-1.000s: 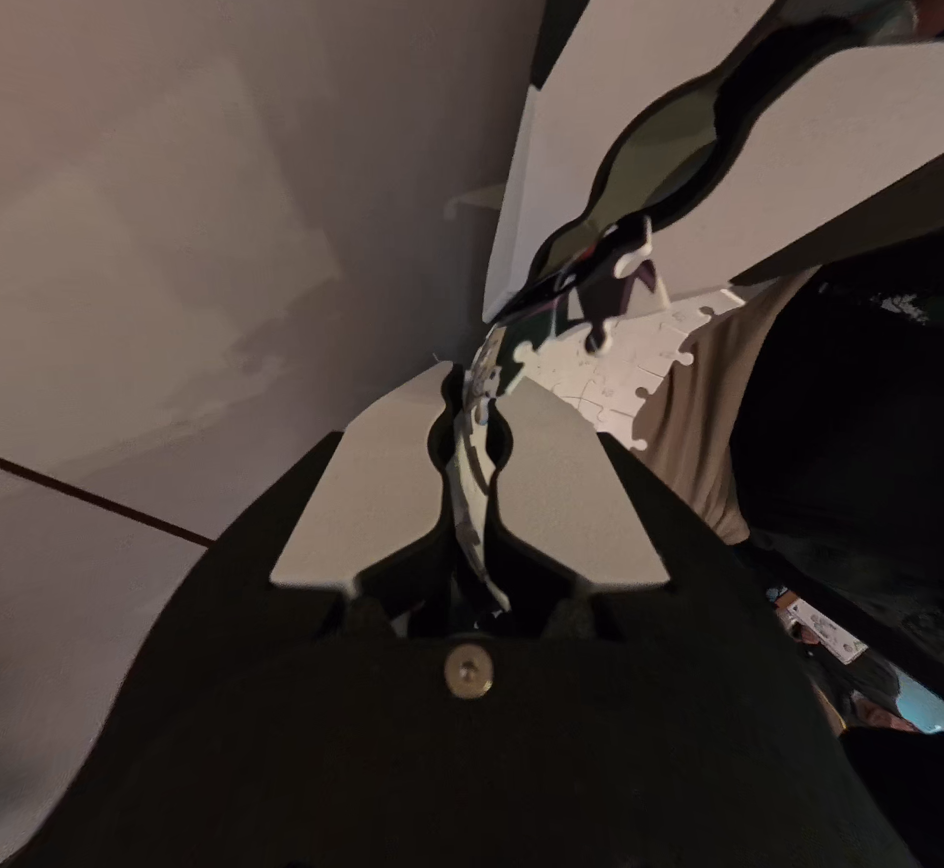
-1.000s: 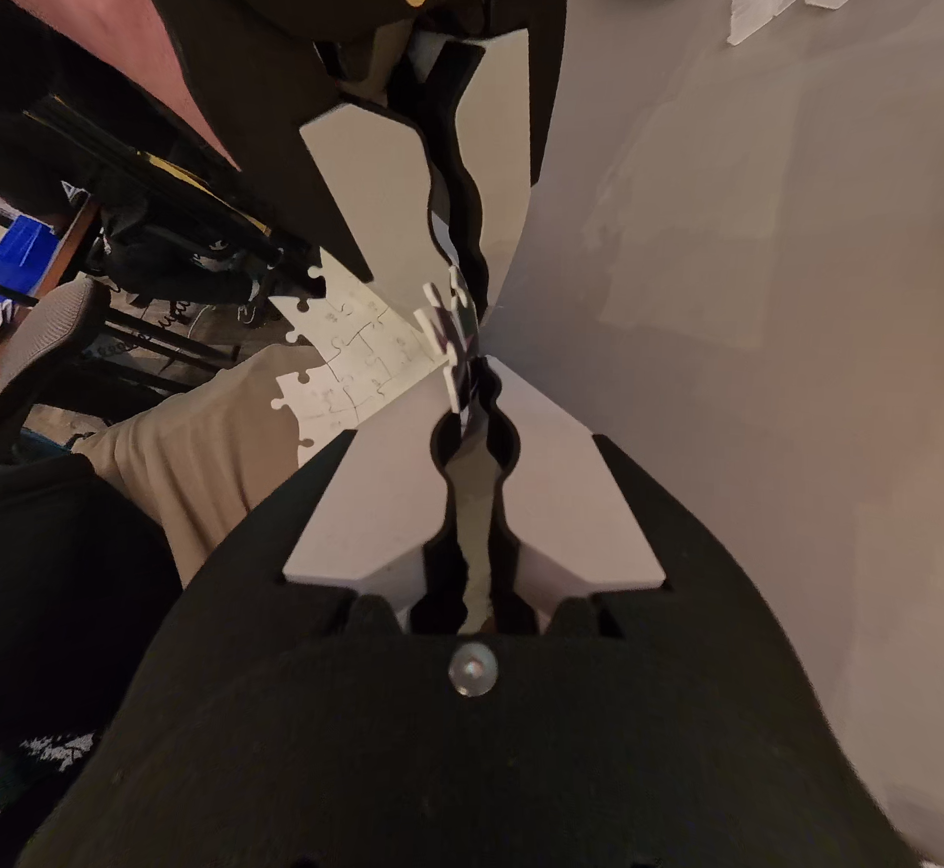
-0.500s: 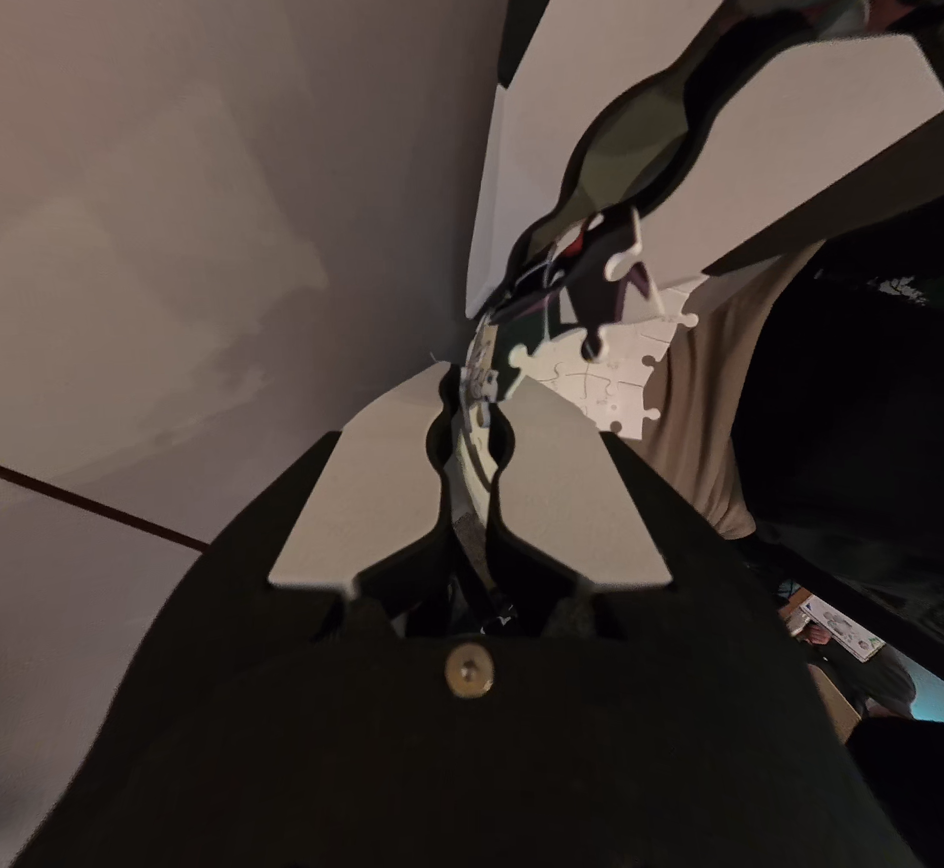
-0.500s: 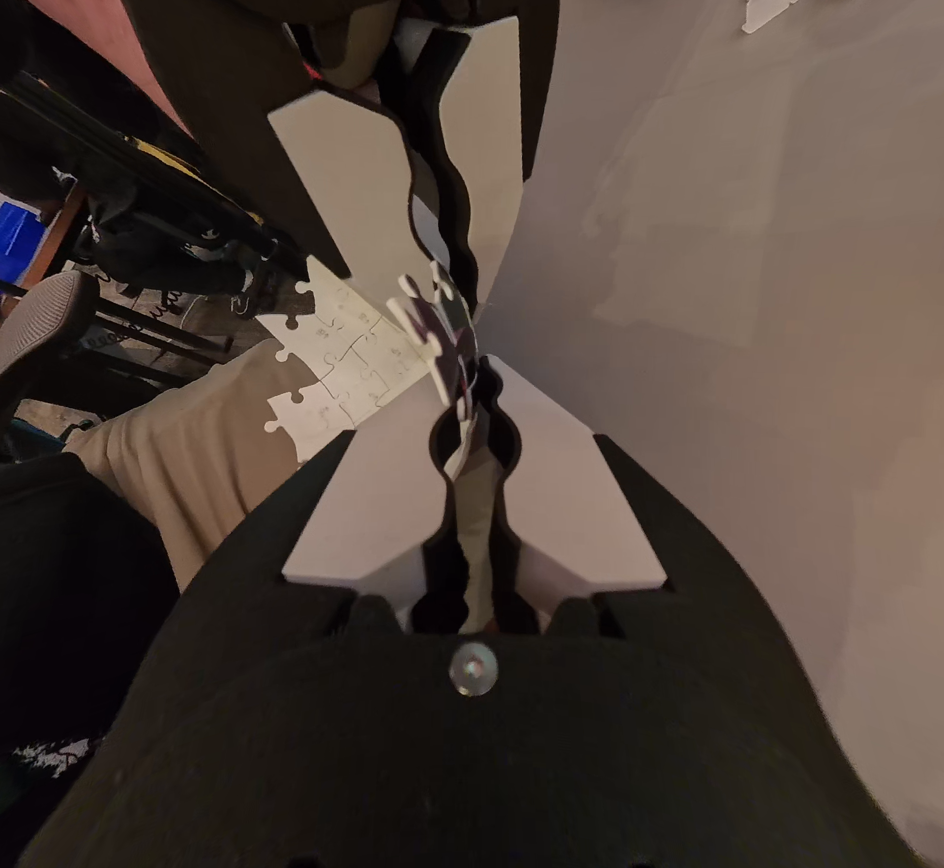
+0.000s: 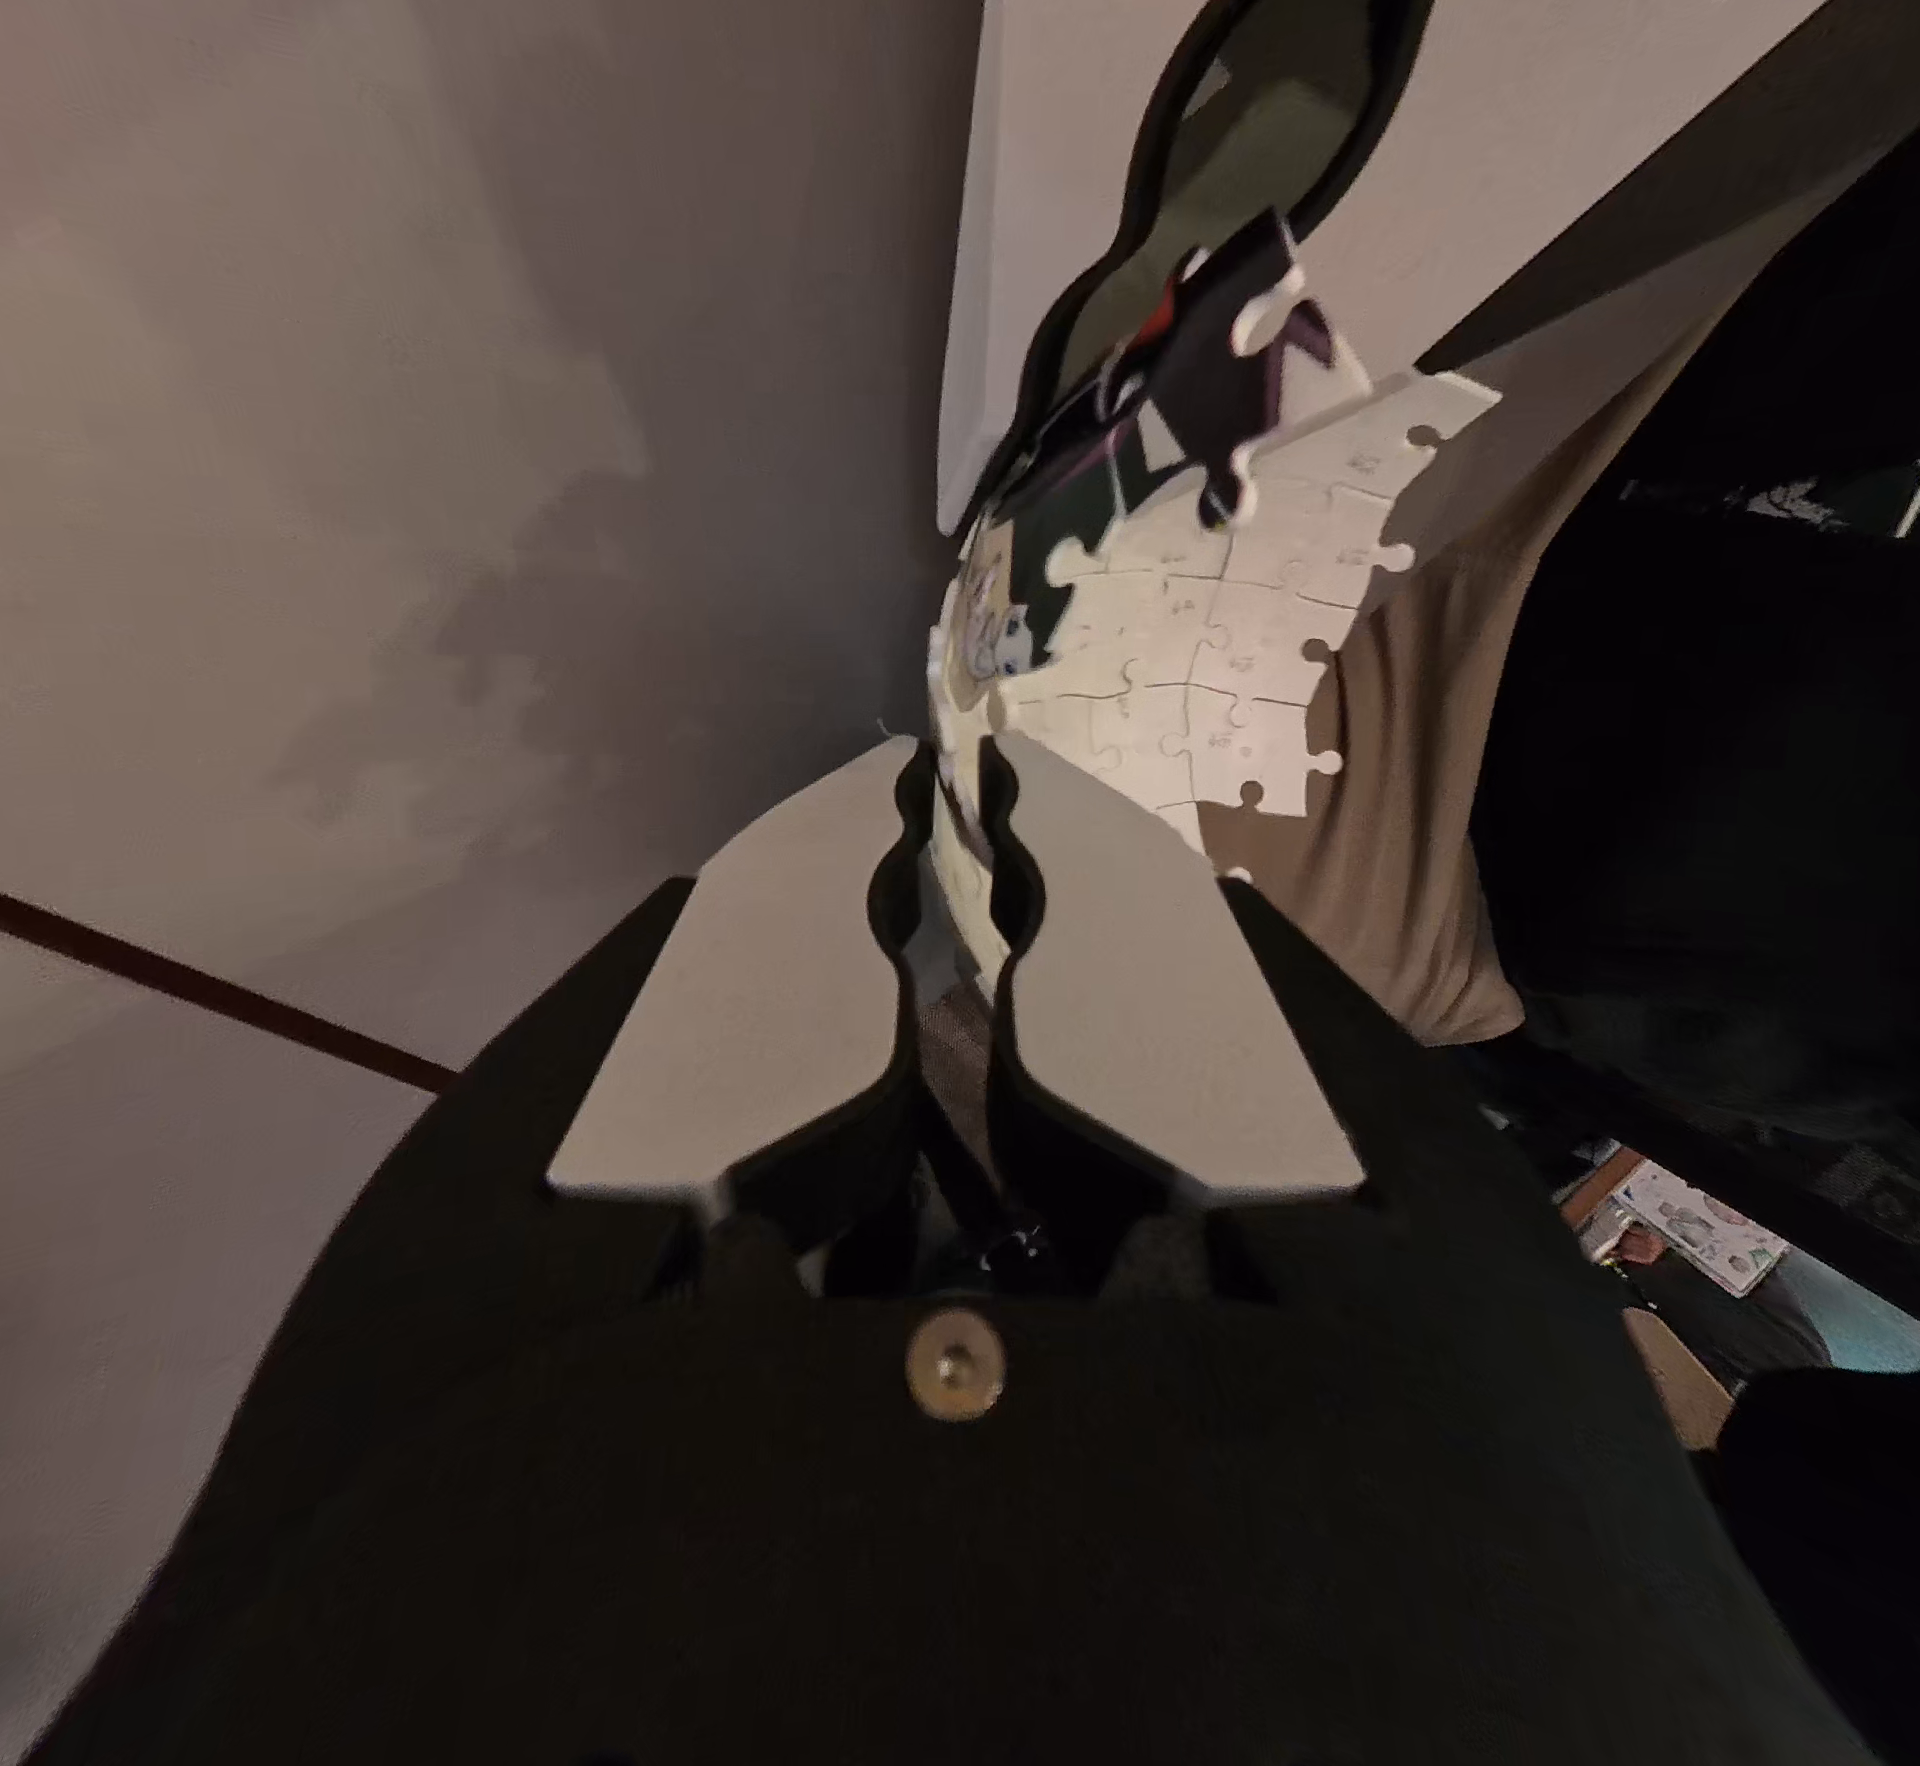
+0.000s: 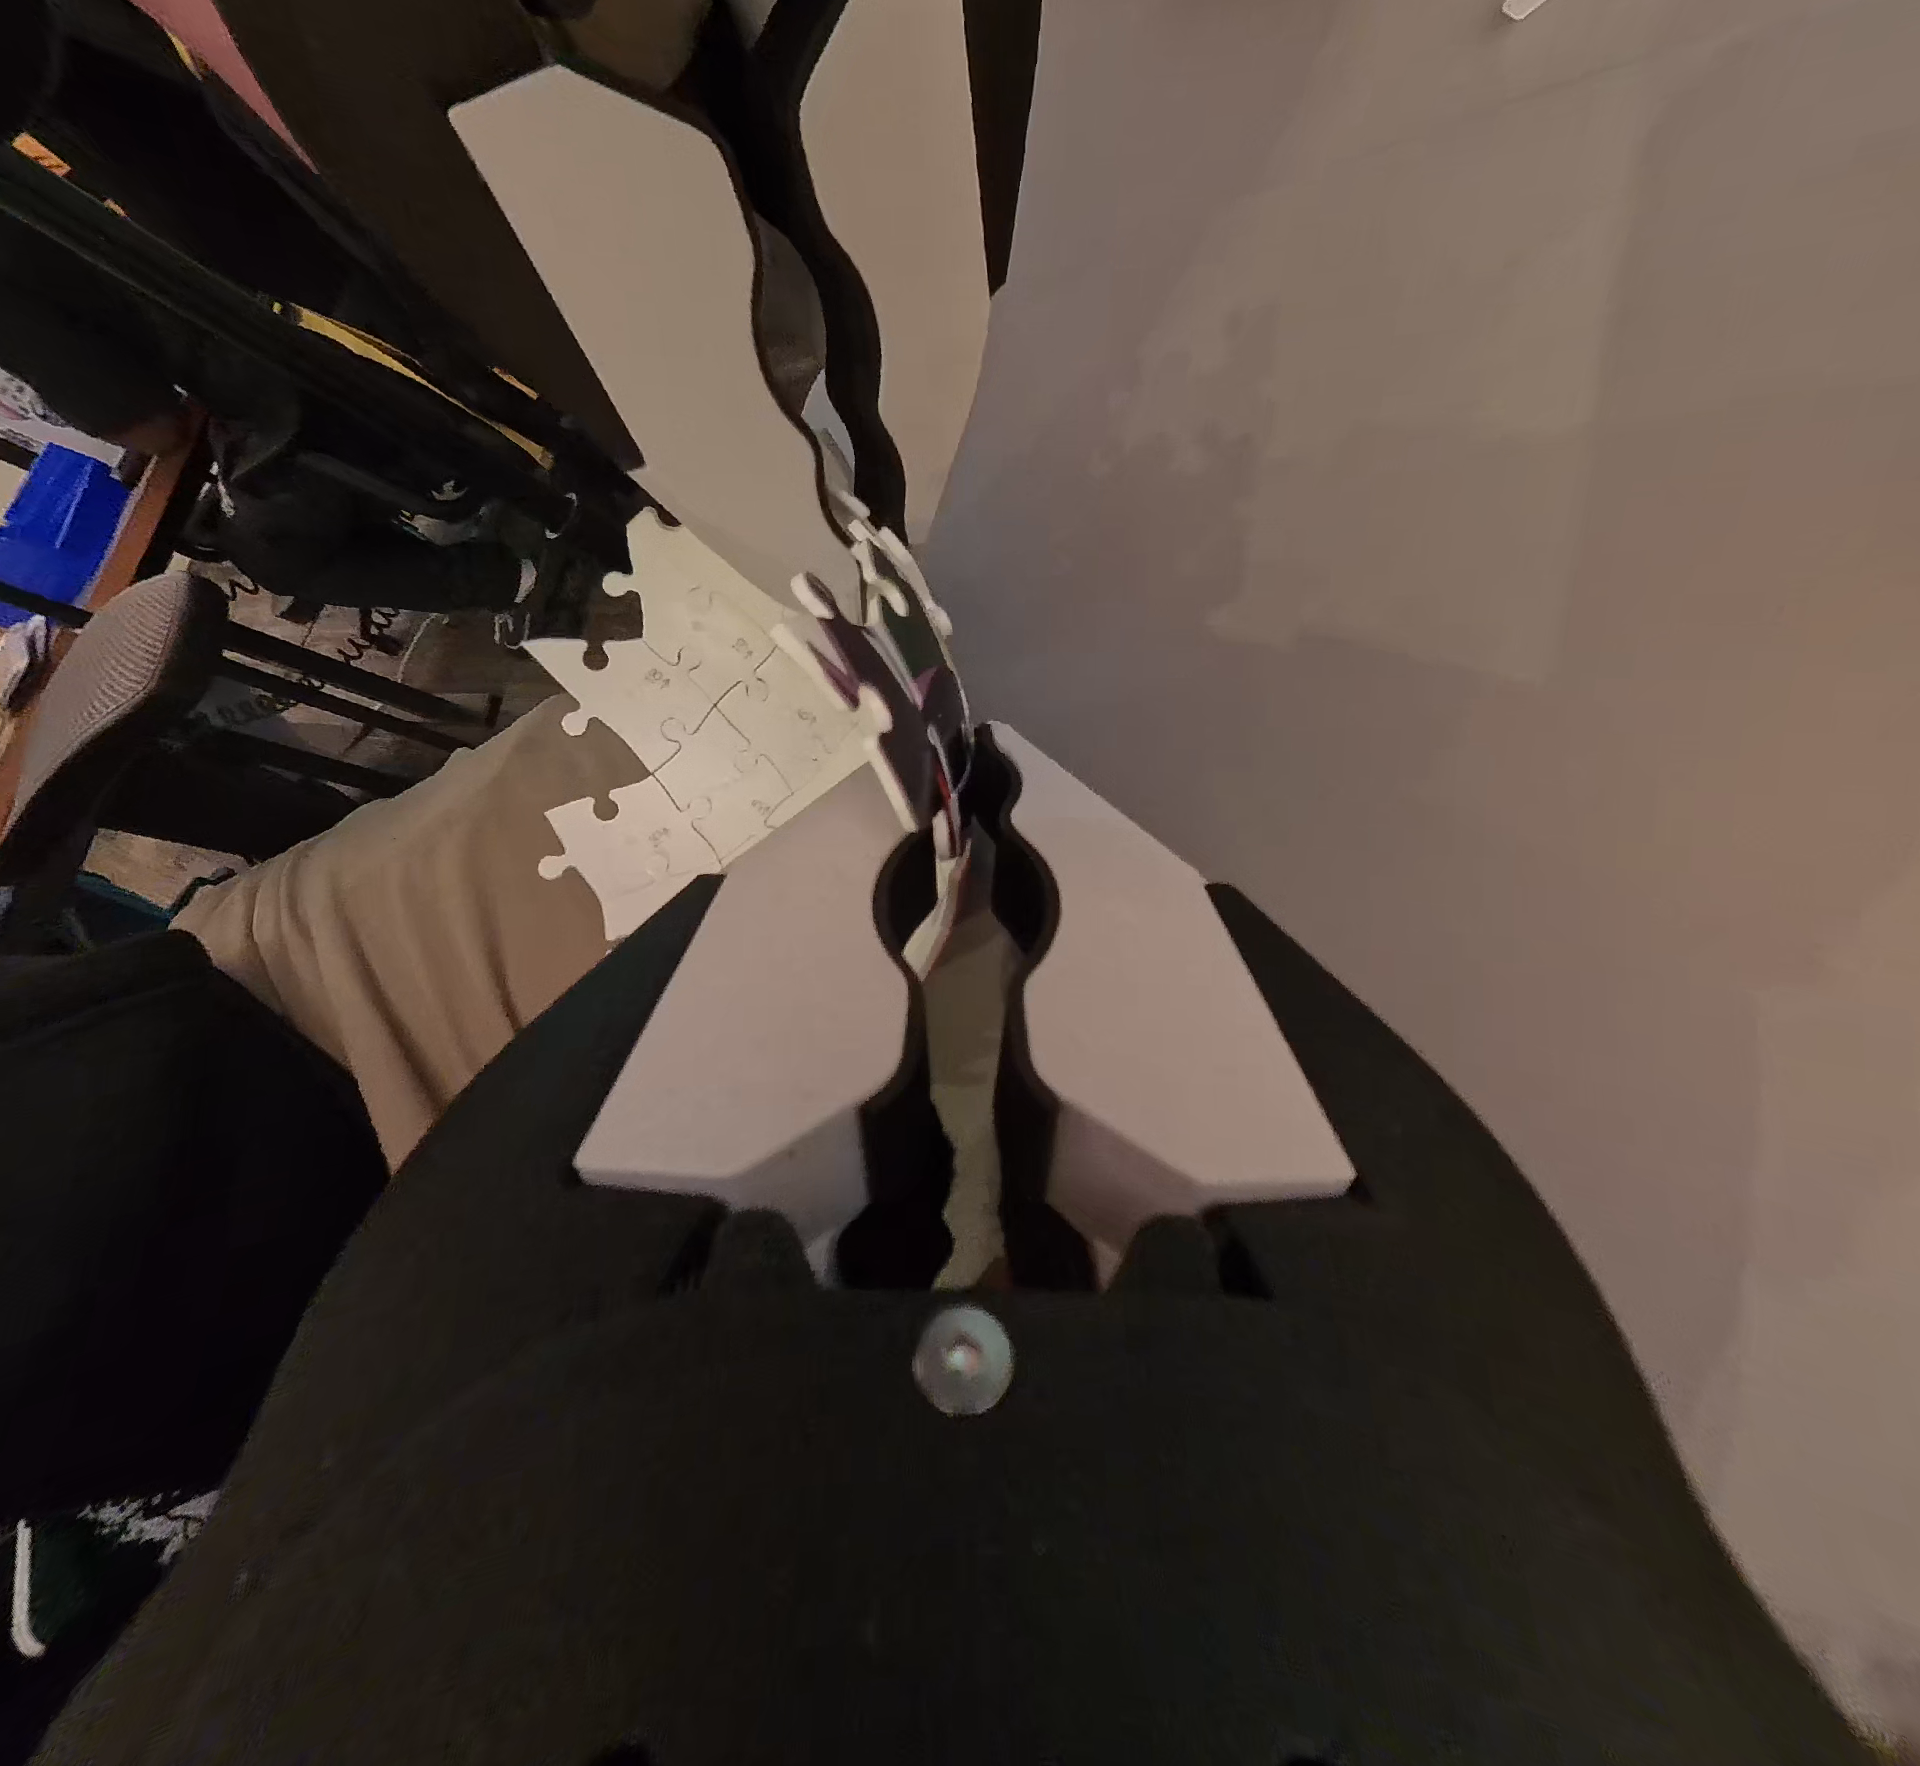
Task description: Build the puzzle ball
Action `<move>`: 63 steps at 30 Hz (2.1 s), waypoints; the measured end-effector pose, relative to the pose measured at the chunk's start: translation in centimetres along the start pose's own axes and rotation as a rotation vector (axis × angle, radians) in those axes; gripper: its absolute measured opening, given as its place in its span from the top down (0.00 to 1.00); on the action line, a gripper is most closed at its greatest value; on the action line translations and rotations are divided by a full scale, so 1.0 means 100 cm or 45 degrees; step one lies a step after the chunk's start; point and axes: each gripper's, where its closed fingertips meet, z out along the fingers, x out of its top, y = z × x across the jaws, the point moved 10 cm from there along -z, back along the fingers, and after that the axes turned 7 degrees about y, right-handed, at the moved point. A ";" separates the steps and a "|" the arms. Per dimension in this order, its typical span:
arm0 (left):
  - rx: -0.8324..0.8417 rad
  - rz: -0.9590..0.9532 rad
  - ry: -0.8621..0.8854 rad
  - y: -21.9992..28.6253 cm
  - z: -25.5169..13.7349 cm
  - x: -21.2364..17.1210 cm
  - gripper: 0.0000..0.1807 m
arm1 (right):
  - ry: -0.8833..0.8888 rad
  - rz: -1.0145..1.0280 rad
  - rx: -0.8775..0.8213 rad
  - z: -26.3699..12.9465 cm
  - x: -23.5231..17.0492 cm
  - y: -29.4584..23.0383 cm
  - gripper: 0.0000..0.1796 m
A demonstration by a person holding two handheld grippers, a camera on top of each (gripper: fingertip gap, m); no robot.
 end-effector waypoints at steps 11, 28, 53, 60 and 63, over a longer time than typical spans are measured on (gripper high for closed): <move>0.062 0.064 -0.013 0.001 0.002 0.001 0.98 | -0.023 0.078 0.026 0.001 0.001 0.005 1.00; 0.076 0.076 0.026 0.002 0.002 0.000 0.98 | 0.067 0.061 0.071 0.002 0.007 0.003 1.00; 0.071 0.120 0.034 0.004 0.004 0.004 0.98 | -0.099 -0.090 0.023 0.001 0.009 -0.002 0.99; 0.058 0.109 0.092 0.004 0.003 0.002 0.99 | -0.095 -0.082 0.037 -0.001 0.008 0.000 0.99; 0.051 0.114 0.102 0.005 0.005 0.001 0.98 | -0.111 -0.081 0.039 -0.001 0.008 0.000 0.99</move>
